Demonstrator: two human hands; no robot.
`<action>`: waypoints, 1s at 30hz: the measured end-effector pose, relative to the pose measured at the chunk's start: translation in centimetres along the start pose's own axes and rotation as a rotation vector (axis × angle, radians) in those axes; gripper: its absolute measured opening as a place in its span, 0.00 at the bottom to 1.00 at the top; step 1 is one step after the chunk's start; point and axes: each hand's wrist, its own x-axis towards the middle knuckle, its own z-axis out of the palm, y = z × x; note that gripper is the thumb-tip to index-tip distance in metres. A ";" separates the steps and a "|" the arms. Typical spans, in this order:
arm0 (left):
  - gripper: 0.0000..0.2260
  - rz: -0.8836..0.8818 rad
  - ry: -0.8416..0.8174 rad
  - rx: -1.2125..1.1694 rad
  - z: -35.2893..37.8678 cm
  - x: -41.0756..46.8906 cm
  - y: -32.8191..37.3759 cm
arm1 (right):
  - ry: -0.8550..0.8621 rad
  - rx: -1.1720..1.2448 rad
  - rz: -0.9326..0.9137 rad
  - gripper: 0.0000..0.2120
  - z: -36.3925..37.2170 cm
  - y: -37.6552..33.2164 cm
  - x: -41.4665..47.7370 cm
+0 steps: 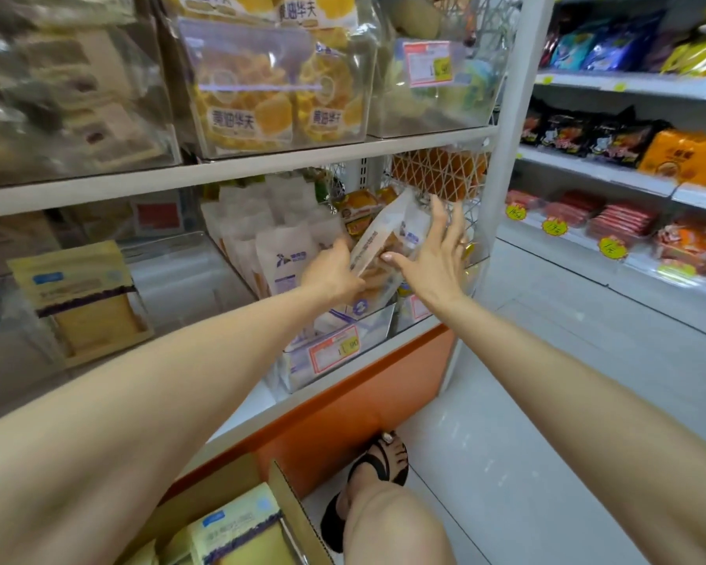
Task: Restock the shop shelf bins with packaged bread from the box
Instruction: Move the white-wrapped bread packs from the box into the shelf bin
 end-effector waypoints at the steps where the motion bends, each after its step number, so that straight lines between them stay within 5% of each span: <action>1: 0.24 -0.004 0.023 -0.011 0.1 -0.1 -0.1 | -0.053 0.170 0.088 0.47 0.6 0.3 -0.1; 4: 0.25 -0.043 0.127 -0.104 -0.2 -0.6 -0.3 | -0.171 0.655 0.122 0.46 1.6 -0.2 -0.5; 6: 0.26 -0.115 0.194 -0.227 -0.5 -0.9 -0.3 | -0.183 0.715 0.050 0.44 1.5 -0.9 -0.4; 12: 0.26 -0.137 0.215 -0.190 -0.6 -1.6 -0.7 | -0.201 0.284 -0.180 0.36 2.1 -1.8 -0.1; 17: 0.21 -0.082 0.261 -0.249 -1.2 -2.6 -2.0 | -0.018 0.003 -0.346 0.30 3.7 -1.9 -2.8; 22: 0.15 0.028 0.250 -0.203 -2.4 -5.7 -3.7 | -0.141 -0.232 -0.138 0.35 5.4 -2.8 -3.8; 30: 0.10 0.213 0.114 -0.195 -4.4 -15.7 -7.2 | -0.309 -0.127 -0.054 0.33 5.4 -4.3 -3.2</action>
